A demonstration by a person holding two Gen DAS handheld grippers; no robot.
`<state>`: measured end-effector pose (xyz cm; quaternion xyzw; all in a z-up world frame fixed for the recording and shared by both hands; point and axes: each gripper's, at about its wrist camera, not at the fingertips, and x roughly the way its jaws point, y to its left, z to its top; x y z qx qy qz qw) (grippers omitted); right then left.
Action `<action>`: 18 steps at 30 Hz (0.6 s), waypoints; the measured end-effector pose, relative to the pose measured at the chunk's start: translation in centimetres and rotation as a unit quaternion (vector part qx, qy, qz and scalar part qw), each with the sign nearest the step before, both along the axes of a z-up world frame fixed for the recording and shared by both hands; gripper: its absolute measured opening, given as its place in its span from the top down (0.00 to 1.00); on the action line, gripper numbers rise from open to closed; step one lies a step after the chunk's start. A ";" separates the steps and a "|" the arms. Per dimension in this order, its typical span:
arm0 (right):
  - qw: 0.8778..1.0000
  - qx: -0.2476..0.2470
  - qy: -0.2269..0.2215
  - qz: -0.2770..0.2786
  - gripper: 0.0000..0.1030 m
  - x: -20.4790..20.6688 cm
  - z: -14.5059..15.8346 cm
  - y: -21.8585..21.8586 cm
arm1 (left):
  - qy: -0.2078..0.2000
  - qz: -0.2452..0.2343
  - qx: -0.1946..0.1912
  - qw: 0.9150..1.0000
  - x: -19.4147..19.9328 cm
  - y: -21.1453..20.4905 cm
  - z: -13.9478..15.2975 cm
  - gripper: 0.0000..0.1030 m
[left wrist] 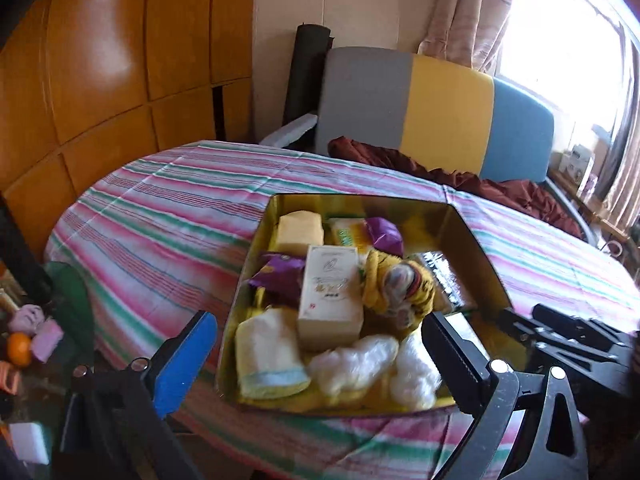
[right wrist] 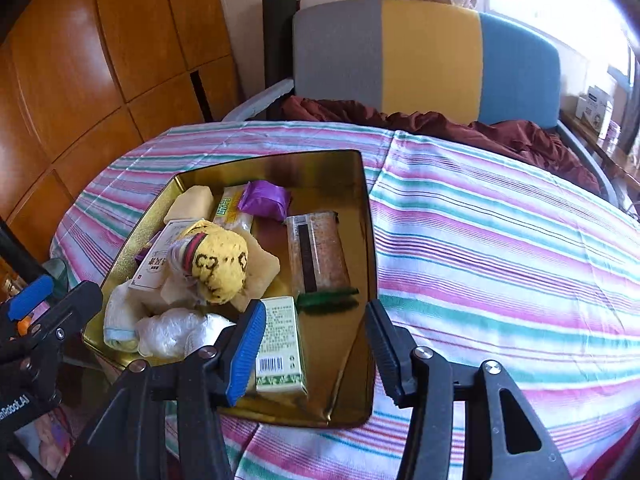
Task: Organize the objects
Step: 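Open the left tool over the tray while the right tool releases the cracker bag into it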
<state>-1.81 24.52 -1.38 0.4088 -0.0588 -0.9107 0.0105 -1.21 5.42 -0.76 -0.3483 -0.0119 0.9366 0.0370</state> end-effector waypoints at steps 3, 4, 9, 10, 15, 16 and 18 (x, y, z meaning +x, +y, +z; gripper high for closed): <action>1.000 -0.009 0.007 -0.017 0.35 0.5 0.0 0.4 | -0.003 0.007 -0.011 1.000 0.6 -0.1 -0.2 0.00; 1.000 -0.013 0.008 -0.019 0.33 0.6 0.1 0.5 | -0.004 0.011 -0.019 1.000 0.7 0.0 -0.4 0.00; 0.999 -0.007 0.017 -0.028 0.31 1.1 0.3 0.6 | -0.006 0.010 -0.005 1.000 1.2 -0.4 -0.5 0.00; 0.999 -0.005 0.017 -0.028 0.31 1.2 0.4 0.5 | -0.003 0.011 -0.004 1.000 1.2 -0.5 -0.4 0.00; 0.999 0.013 0.021 -0.029 0.31 1.3 0.5 -0.1 | 0.021 0.009 -0.002 1.000 1.9 -0.4 0.2 0.00; 0.999 0.017 0.022 -0.028 0.31 1.3 0.5 -0.3 | 0.024 0.008 -0.003 1.000 2.0 -0.4 0.3 0.00; 0.999 0.022 0.022 -0.026 0.31 1.1 0.5 -0.6 | 0.025 0.007 -0.002 1.000 2.1 -0.5 0.4 0.00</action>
